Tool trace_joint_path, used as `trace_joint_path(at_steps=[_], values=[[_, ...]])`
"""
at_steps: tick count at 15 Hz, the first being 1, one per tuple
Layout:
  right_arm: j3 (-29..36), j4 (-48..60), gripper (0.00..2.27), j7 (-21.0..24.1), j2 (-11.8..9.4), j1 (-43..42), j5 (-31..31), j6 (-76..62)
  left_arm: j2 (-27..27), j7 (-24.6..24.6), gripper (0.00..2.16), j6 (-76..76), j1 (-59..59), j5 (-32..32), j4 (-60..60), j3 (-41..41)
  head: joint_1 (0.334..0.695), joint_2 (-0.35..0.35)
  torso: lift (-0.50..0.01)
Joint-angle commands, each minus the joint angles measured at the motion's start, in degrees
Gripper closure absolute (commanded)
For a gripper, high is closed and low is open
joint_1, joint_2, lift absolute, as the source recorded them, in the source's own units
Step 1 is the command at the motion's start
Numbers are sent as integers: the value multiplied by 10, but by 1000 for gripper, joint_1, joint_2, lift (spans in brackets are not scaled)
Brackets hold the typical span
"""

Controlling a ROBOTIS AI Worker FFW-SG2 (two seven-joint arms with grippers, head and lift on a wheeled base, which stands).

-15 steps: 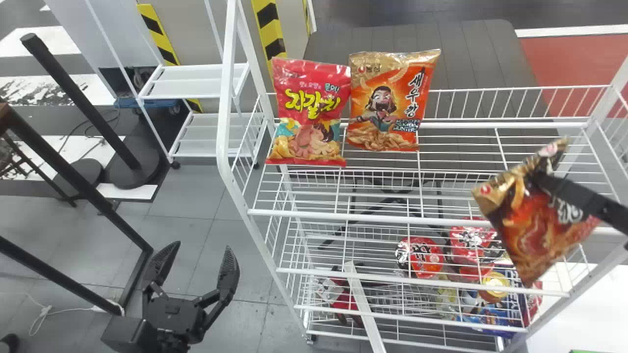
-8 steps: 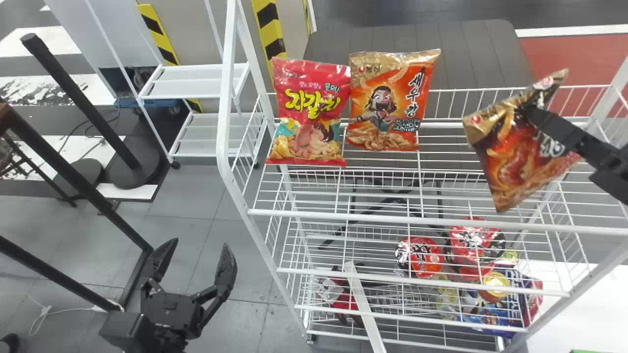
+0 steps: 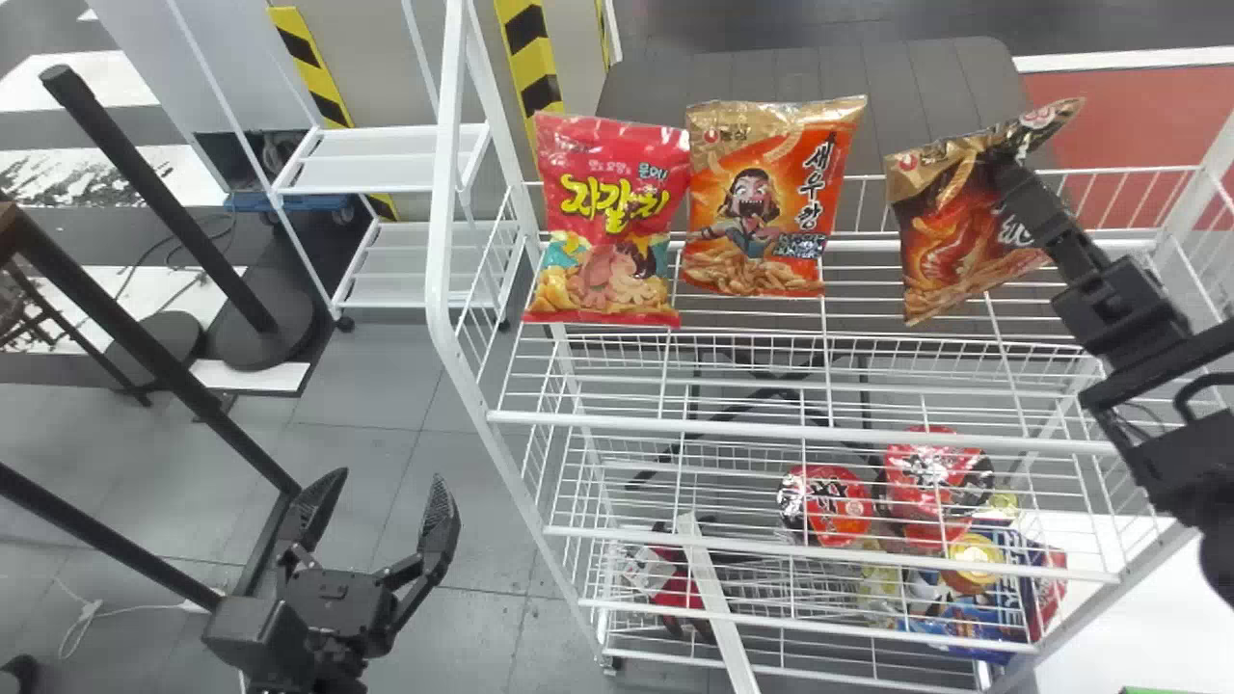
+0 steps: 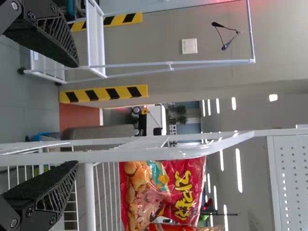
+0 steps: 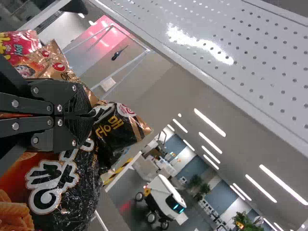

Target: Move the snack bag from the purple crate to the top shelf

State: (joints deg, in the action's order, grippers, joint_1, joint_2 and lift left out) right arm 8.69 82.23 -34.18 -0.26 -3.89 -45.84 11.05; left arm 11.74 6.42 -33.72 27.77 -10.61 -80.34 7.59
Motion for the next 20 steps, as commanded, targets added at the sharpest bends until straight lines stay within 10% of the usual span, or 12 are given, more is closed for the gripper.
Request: trace_joint_path(at_steps=[1, 17, 19, 20], values=[[-3, -88, 2094, -36, 3, -34, -53, -18, -1, 0, 100, -1, -2, -1, 6, 4, 695, 189, 3], [-8, -227, 2088, -128, 3, -79, -145, -16, 11, 11, 100, -1, -23, -9, 21, -2, 695, 200, 3], [-8, -224, 1369, -128, 3, -79, -144, -14, 12, 11, 100, -1, -25, -10, 22, -3, 695, 198, 3], [-10, -219, 525, -128, 3, -78, -143, -12, 13, 11, 100, -1, -25, -11, 21, -3, 695, 197, 3]])
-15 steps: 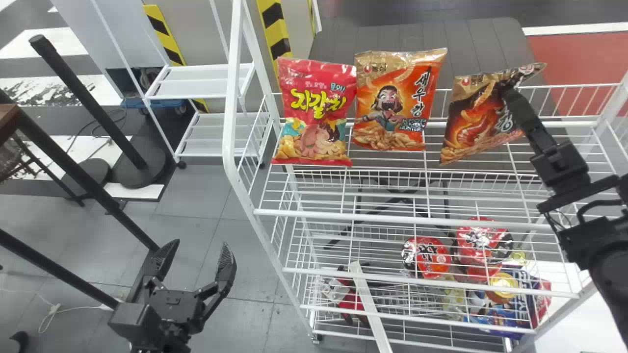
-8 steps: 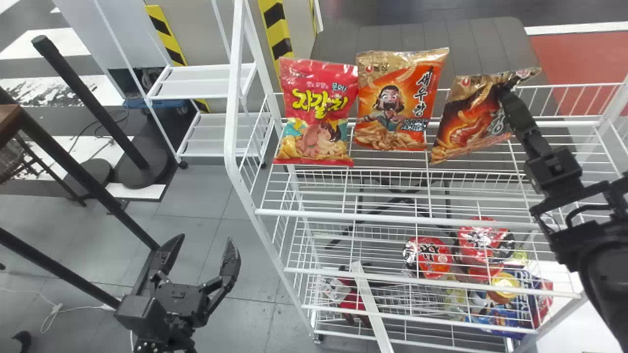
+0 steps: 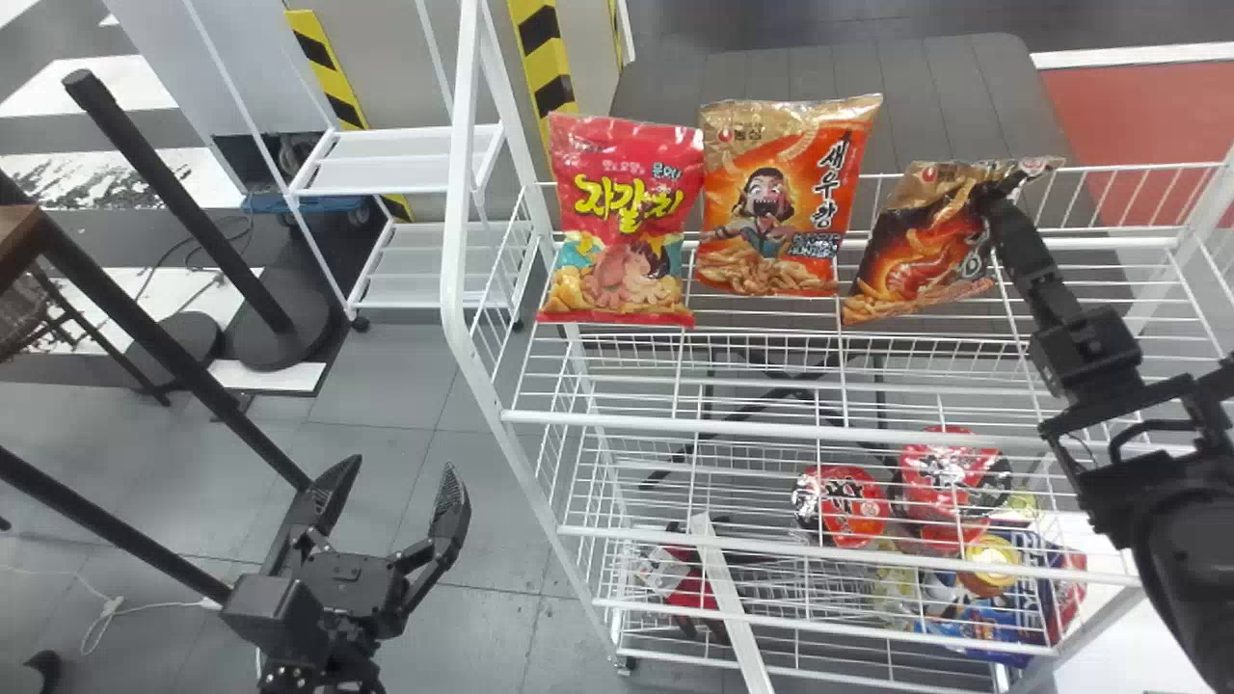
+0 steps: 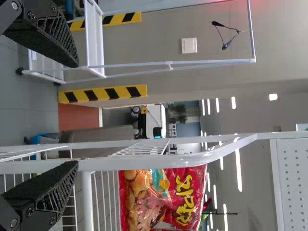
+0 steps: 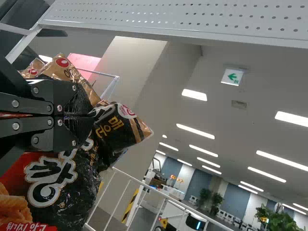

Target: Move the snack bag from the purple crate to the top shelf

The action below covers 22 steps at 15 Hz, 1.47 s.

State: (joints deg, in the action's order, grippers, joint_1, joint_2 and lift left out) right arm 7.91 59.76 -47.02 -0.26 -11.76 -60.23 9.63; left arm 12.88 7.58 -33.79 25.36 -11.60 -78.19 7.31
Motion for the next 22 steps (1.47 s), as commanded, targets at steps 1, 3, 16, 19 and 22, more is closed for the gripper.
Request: trace_joint_path(at_steps=[1, 3, 16, 19, 22], values=[[-4, 10, 117, 1, 3, 1, 6, 2, 2, 0, 100, 0, 0, -1, 0, 1, 695, 196, 3], [-5, 15, -2, 9, 3, -2, 12, 7, 2, 0, 100, 0, 0, -2, 0, 1, 695, 200, 3], [-22, 119, 103, 47, 3, 39, 19, 51, 3, 1, 100, -2, -4, -4, 6, 4, 695, 229, 3], [-27, 230, 103, 98, 3, 98, 64, 60, 4, 1, 100, -2, -4, -4, 3, 4, 695, 241, 3], [-65, 400, 107, 244, 3, 197, 267, 4, 4, 1, 100, 0, -5, -4, -2, 4, 695, 250, 3]])
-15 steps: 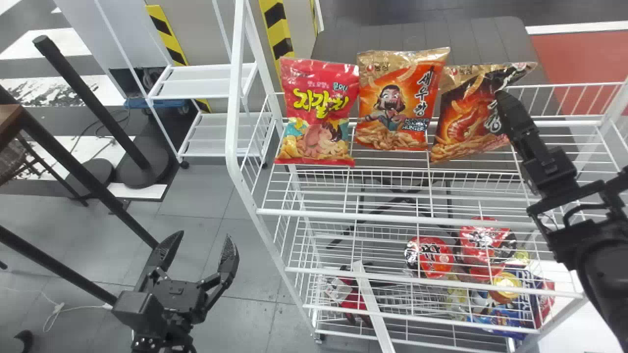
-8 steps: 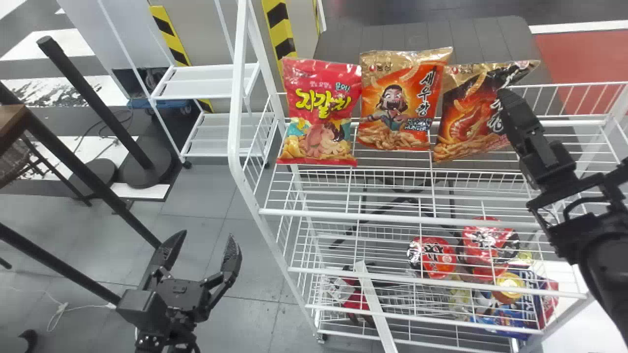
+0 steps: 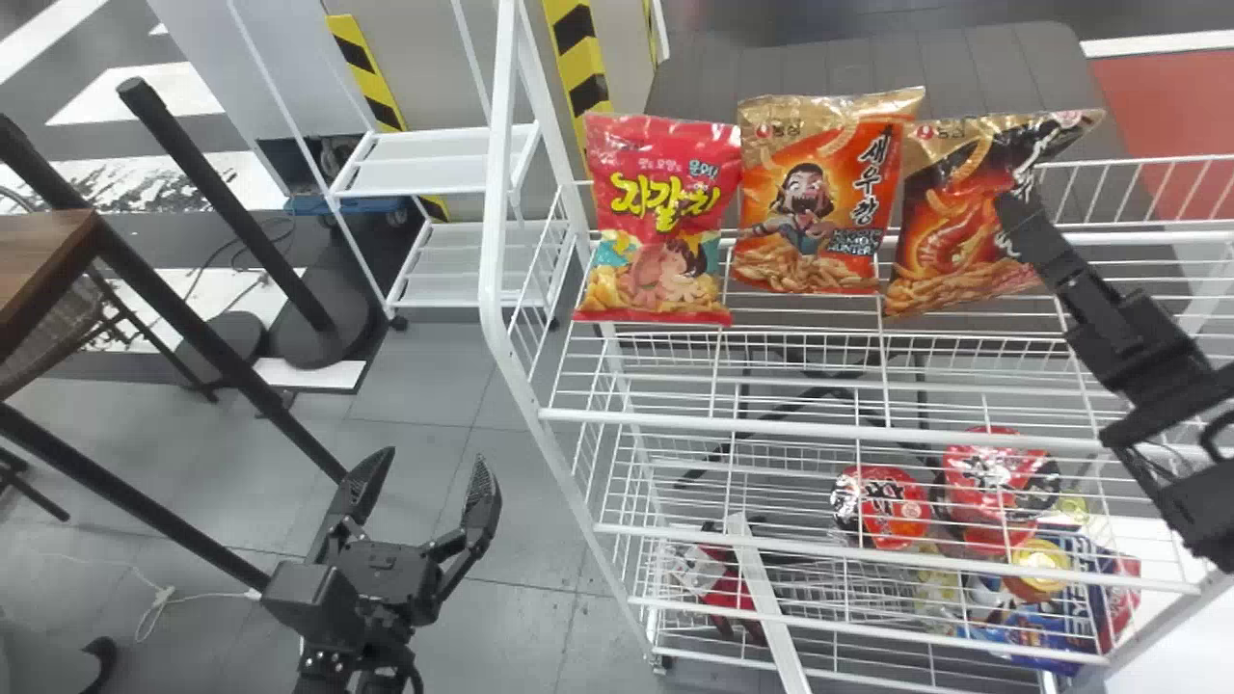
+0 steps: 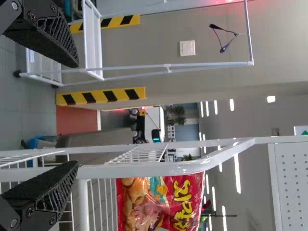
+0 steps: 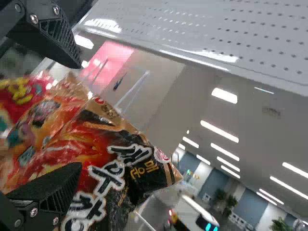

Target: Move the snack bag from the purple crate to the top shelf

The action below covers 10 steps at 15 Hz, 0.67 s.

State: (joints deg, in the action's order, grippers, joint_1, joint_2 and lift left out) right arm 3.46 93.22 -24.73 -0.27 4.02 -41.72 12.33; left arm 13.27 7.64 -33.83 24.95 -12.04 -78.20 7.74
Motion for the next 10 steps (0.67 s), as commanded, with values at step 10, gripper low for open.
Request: trace_joint_path(at_steps=[10], values=[[-50, 137, 110, 170, 3, 198, 313, -183, 3, 4, 100, 7, 27, -15, -50, 38, 695, 271, 3]])
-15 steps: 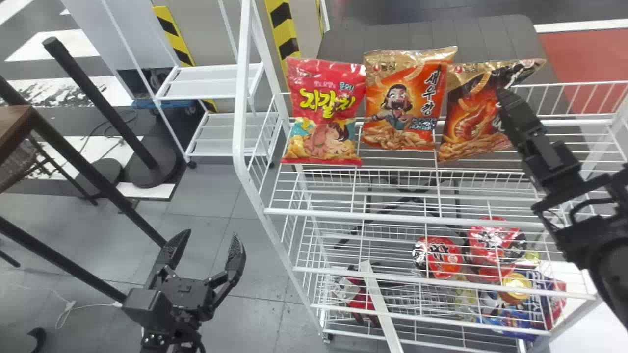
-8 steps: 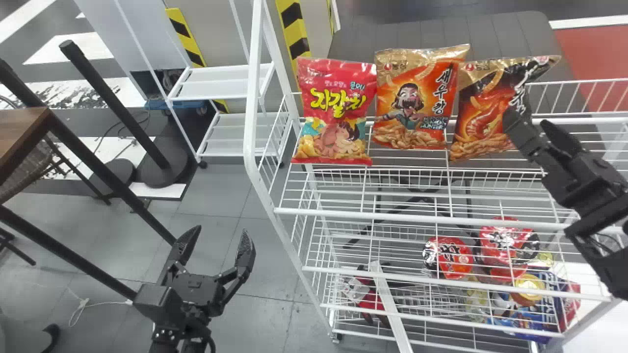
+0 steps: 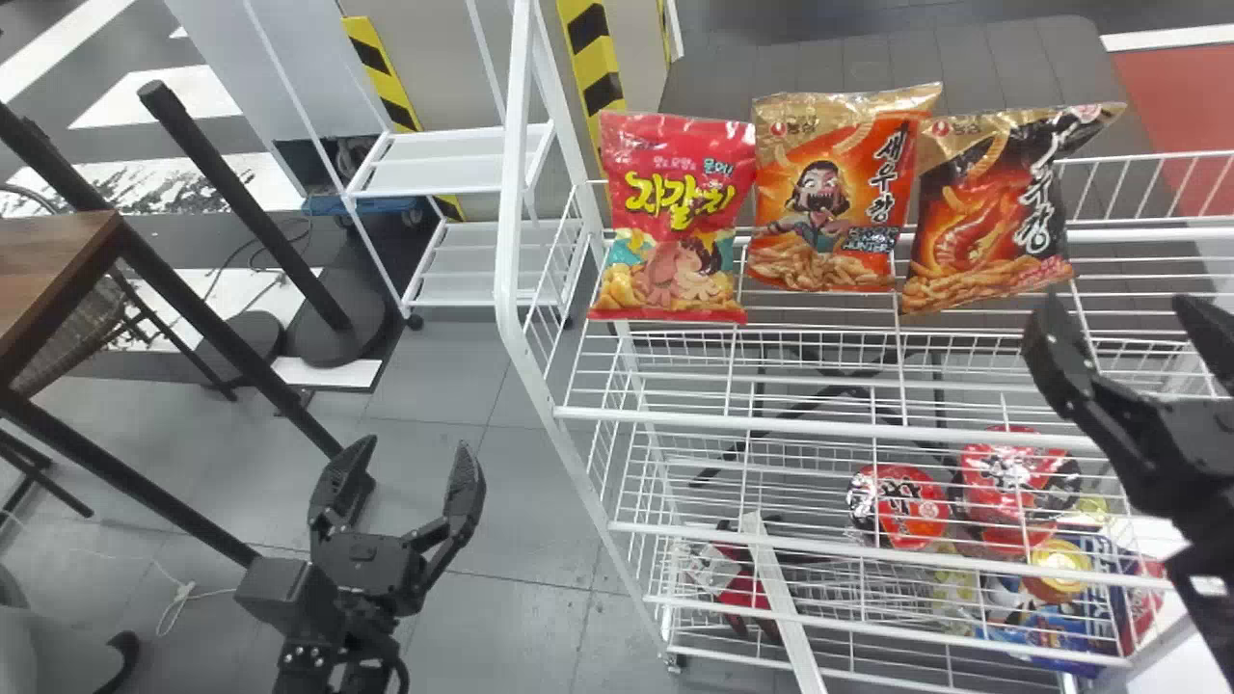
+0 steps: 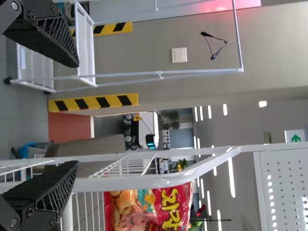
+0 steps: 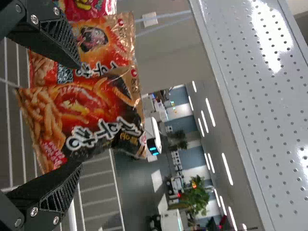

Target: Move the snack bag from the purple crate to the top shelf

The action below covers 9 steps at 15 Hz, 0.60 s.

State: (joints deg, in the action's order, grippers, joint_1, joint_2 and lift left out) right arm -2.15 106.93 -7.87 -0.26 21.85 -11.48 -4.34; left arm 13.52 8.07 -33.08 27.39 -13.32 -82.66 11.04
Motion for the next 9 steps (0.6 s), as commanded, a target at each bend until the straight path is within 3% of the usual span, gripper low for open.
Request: trace_joint_path(at_steps=[1, 9], values=[[4, 3, 110, 15, 3, 35, 37, -26, 0, 0, 100, 0, 6, -2, -10, 6, 695, 271, 3], [17, 26, 110, 7, 3, 105, 67, -76, -4, 0, 100, -2, 20, -3, -15, 14, 695, 286, 3]])
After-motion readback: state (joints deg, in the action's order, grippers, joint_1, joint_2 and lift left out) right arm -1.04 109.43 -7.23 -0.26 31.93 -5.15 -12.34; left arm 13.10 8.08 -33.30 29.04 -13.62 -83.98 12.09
